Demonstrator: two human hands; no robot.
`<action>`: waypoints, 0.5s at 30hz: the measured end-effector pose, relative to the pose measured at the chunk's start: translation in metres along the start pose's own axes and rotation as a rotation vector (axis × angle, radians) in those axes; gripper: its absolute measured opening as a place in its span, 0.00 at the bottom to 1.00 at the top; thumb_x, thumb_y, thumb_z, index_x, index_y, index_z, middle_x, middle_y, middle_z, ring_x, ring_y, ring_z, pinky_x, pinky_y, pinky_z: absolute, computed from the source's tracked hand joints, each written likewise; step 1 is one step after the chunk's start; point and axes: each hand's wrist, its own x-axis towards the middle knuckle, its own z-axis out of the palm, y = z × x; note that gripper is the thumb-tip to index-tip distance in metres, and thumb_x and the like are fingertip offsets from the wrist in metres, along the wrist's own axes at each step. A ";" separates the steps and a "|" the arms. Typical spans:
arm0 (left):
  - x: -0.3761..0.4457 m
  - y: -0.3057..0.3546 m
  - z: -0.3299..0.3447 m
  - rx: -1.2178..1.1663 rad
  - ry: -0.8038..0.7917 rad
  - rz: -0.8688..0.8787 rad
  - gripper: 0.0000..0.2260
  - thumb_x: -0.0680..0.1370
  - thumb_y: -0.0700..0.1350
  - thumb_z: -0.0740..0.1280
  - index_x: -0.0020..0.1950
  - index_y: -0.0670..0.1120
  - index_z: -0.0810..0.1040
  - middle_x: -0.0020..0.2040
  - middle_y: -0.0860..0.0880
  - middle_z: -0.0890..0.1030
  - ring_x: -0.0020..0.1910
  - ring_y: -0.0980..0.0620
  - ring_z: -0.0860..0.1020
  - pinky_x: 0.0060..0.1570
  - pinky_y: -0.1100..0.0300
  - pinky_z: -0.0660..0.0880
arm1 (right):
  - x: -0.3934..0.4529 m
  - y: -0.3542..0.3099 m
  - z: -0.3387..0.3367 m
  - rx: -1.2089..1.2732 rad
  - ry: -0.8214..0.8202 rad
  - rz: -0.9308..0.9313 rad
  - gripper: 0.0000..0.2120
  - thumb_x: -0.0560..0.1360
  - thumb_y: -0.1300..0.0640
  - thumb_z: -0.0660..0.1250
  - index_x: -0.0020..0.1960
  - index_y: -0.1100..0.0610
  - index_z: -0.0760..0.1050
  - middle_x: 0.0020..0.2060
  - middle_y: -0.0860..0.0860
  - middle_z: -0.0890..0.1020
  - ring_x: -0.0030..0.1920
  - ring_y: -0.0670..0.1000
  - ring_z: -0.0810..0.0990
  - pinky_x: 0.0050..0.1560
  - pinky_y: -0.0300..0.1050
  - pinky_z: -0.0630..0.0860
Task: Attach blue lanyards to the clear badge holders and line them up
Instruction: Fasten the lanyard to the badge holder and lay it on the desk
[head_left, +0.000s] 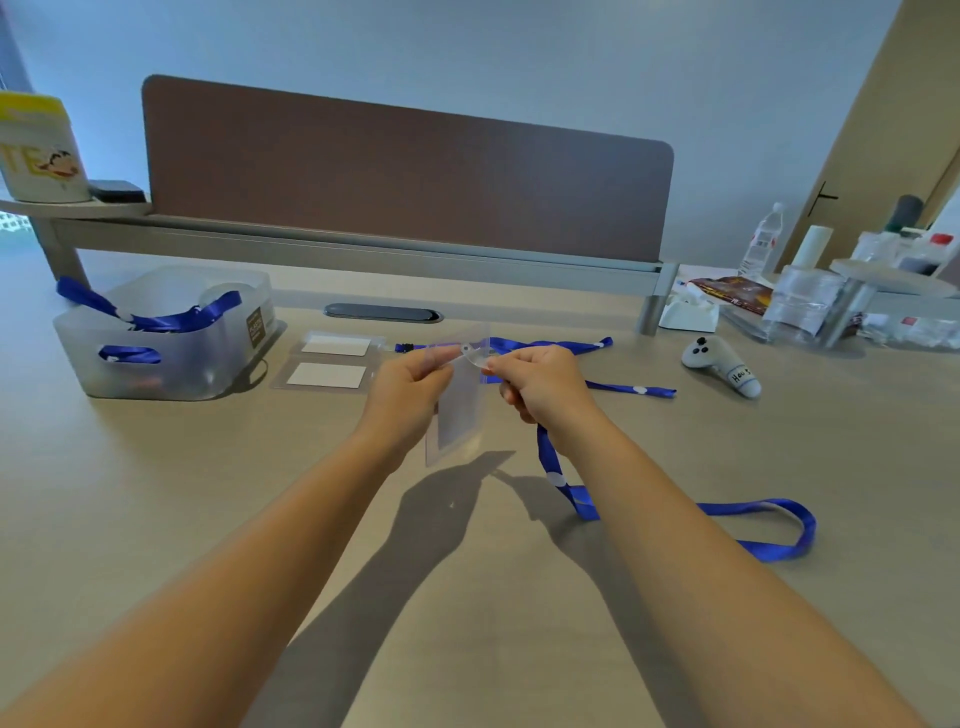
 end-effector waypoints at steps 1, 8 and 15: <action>-0.001 0.000 -0.001 0.005 -0.001 0.006 0.14 0.79 0.38 0.57 0.64 0.41 0.72 0.53 0.51 0.71 0.54 0.49 0.70 0.52 0.51 0.73 | -0.001 -0.002 0.001 0.004 -0.006 0.007 0.13 0.77 0.58 0.62 0.34 0.57 0.74 0.25 0.50 0.70 0.25 0.45 0.65 0.25 0.34 0.63; -0.002 -0.008 -0.006 0.172 -0.004 0.114 0.17 0.79 0.38 0.57 0.67 0.44 0.69 0.52 0.49 0.73 0.52 0.51 0.70 0.51 0.57 0.71 | -0.002 -0.008 0.009 0.088 0.008 0.052 0.12 0.76 0.58 0.62 0.49 0.66 0.79 0.25 0.51 0.70 0.25 0.46 0.63 0.25 0.35 0.62; -0.001 -0.015 -0.017 0.348 -0.049 0.192 0.20 0.79 0.38 0.57 0.70 0.49 0.63 0.61 0.41 0.76 0.57 0.48 0.74 0.54 0.60 0.71 | -0.002 -0.010 0.016 0.253 -0.086 0.077 0.12 0.78 0.60 0.58 0.37 0.57 0.74 0.28 0.51 0.73 0.26 0.46 0.66 0.26 0.34 0.65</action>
